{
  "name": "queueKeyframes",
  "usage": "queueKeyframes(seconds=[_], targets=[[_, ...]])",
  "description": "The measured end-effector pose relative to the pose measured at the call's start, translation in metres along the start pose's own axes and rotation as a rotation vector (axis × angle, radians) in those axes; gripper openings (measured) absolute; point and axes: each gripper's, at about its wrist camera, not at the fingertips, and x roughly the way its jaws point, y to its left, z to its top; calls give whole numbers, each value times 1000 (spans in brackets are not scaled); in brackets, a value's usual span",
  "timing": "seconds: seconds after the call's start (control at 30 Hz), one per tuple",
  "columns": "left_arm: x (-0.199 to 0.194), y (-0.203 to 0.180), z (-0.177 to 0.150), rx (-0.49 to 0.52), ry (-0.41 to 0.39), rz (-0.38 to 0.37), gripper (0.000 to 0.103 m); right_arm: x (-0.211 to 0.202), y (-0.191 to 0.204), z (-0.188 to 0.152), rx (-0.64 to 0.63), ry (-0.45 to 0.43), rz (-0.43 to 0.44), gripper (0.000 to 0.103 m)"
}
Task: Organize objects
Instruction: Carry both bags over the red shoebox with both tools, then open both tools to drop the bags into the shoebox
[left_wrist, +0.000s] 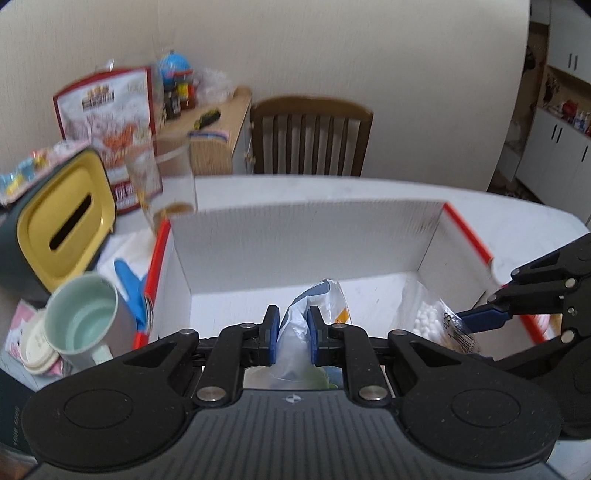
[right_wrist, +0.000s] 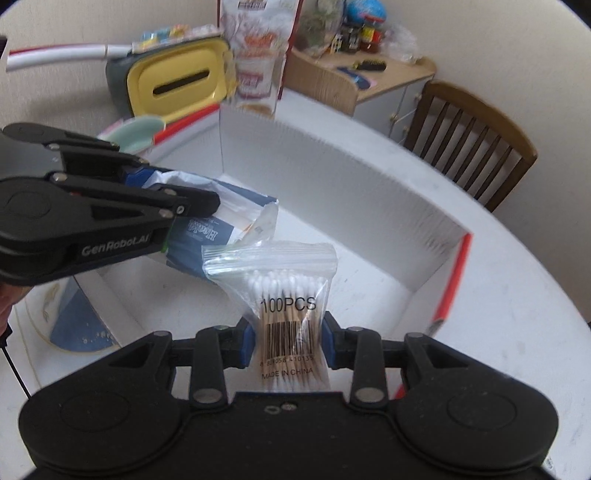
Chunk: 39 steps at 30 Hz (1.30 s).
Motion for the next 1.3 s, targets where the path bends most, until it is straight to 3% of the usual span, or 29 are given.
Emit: queueKeyframes(seconds=[0.33, 0.6, 0.87, 0.97, 1.3], targets=[[23, 15, -1, -43, 122, 4, 15, 19, 1, -4, 28, 69, 11, 36], [35, 14, -5, 5, 206, 17, 15, 23, 0, -6, 40, 81, 7, 39], [33, 10, -6, 24, 212, 7, 15, 16, 1, -5, 40, 59, 3, 49], [29, 7, -6, 35, 204, 7, 15, 8, 1, -3, 46, 36, 3, 57], [16, 8, -4, 27, 186, 19, 16, -25, -3, -3, 70, -32, 19, 57]])
